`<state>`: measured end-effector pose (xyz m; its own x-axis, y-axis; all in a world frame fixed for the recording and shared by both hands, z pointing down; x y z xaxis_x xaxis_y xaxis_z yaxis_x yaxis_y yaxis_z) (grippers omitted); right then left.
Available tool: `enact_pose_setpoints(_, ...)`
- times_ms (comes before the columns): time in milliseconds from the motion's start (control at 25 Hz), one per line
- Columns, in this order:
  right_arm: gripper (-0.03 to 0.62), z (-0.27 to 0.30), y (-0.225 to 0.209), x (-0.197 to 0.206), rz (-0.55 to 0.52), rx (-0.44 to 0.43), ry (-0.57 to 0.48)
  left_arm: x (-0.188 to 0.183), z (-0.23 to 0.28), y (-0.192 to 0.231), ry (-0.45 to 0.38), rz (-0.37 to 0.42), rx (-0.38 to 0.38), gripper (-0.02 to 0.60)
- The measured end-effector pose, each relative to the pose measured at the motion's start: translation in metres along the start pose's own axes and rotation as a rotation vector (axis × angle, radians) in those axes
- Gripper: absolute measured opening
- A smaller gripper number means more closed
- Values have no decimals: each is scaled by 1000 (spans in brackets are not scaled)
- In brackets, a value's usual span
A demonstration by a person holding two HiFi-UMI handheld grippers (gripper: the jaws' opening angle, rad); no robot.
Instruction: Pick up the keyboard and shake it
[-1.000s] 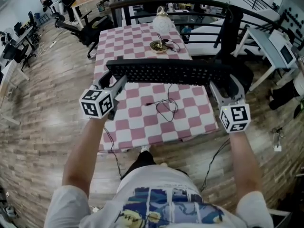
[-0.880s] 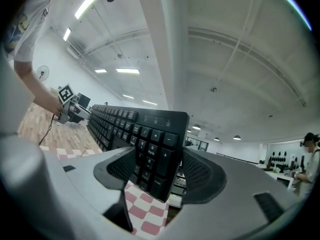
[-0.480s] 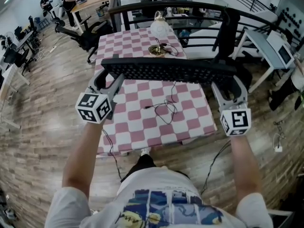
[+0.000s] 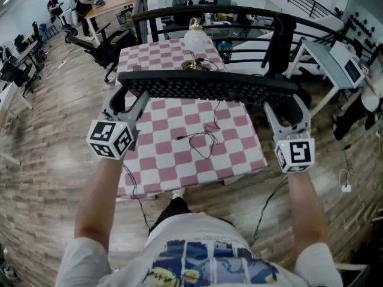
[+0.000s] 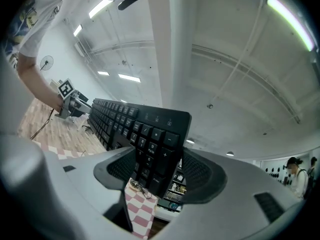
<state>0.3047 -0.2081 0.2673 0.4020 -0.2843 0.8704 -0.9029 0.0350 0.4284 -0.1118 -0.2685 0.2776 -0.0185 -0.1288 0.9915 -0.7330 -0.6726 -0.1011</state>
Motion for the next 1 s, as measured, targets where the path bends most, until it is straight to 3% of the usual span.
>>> enact_pose_setpoints(600,284,-1,-14,-18,-41,49,-26,-31,-1,-5,-65,83,-19,256)
enact_pose_setpoints(1000,284,3,-26,-22,-48,53,-44,-38,6,-10,-82,98,-24,256)
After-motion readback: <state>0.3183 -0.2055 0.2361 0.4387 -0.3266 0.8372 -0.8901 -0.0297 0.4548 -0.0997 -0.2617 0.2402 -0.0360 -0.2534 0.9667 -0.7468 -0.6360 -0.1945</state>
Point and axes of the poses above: the fingertips, and each gripper's own axes: z forward along the fingers, y to its left, x out of its underside, the point moved 5 cm from there along -z, backward along the fingers, and after that the axes turned 11 degrees about x, right-handed, at the moved point
